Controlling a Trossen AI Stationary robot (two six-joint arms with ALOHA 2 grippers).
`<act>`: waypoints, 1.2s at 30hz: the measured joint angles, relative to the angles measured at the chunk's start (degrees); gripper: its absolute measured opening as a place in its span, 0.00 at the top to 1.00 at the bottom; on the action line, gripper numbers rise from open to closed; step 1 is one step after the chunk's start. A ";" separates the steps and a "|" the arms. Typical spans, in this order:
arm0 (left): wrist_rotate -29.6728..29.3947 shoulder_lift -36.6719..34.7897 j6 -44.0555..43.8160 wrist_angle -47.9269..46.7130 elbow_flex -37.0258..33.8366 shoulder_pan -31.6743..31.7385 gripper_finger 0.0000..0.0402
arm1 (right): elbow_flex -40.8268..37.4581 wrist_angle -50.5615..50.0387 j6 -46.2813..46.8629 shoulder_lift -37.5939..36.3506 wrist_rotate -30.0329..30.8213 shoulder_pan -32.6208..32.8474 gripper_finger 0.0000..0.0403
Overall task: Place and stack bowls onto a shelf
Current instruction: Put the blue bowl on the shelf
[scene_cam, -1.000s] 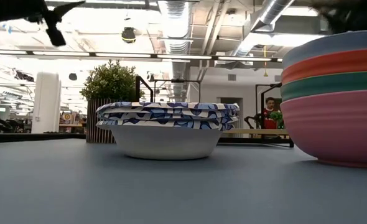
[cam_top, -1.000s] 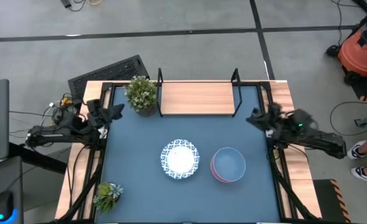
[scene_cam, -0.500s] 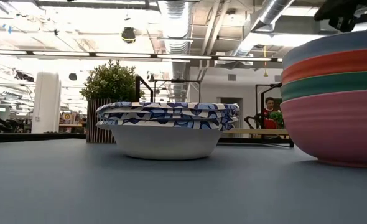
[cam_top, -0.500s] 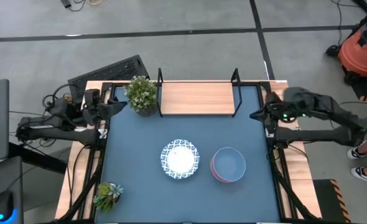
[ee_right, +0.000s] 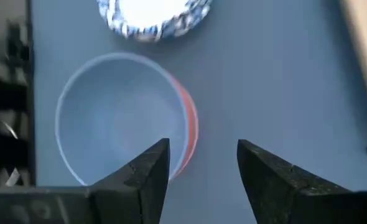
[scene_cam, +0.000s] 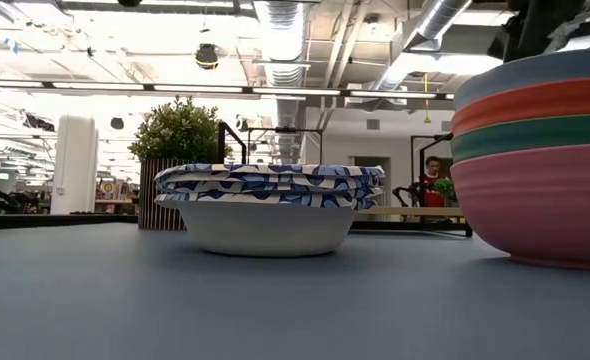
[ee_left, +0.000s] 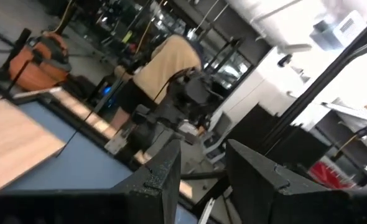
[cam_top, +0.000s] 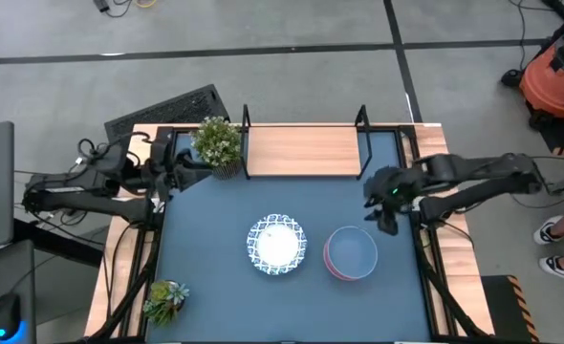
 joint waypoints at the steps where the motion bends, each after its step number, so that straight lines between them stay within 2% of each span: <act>1: 0.00 0.27 0.00 -0.25 0.00 0.00 0.72 | 0.00 0.82 -0.32 1.60 1.01 1.18 0.48; 6: 0.53 0.95 0.00 -0.42 0.00 0.00 0.72 | 0.00 3.28 -2.85 9.08 5.54 5.10 0.51; 19: 3.29 0.87 -0.16 -2.20 0.00 0.00 0.72 | 0.02 6.08 -5.49 22.12 5.86 6.71 0.53; 28: 4.16 0.85 -0.28 -3.02 0.00 0.00 0.72 | 0.04 6.77 -3.74 22.33 5.93 8.50 0.65; 36: 4.09 0.87 -0.20 -3.03 0.00 0.00 0.72 | 0.07 6.98 -2.43 20.34 6.73 8.50 0.67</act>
